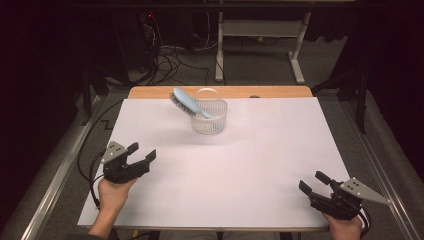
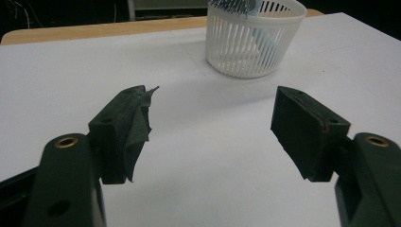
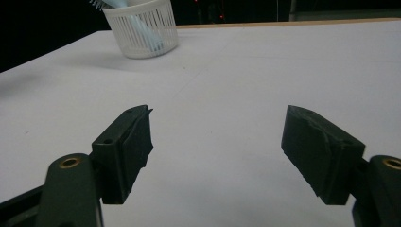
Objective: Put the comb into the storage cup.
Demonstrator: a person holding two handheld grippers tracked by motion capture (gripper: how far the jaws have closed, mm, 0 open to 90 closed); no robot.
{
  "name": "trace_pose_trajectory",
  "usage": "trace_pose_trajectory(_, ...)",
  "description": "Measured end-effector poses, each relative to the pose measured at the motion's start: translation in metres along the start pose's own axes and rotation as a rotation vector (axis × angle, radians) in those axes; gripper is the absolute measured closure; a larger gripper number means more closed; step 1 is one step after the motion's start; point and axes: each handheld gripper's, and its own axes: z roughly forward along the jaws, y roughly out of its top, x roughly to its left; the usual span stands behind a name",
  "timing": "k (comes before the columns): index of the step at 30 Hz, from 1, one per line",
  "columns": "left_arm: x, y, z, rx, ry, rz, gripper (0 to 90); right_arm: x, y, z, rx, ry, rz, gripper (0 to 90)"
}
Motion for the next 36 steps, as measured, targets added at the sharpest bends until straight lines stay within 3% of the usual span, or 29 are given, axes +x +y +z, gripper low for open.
trace_pose_trajectory(18,0.004,-0.029,-0.010,-0.009,0.001,-0.022,29.3,0.000,0.000,0.000,0.003,0.001,-0.001,25.9)
trace_pose_trajectory(30,0.007,-0.040,-0.013,-0.014,0.006,-0.051,29.1,0.000,0.000,0.000,0.006,0.001,0.002,25.9)
trace_pose_trajectory(36,0.006,-0.051,-0.013,0.011,0.004,-0.070,28.6,0.000,0.000,0.000,0.004,0.000,0.000,25.9)
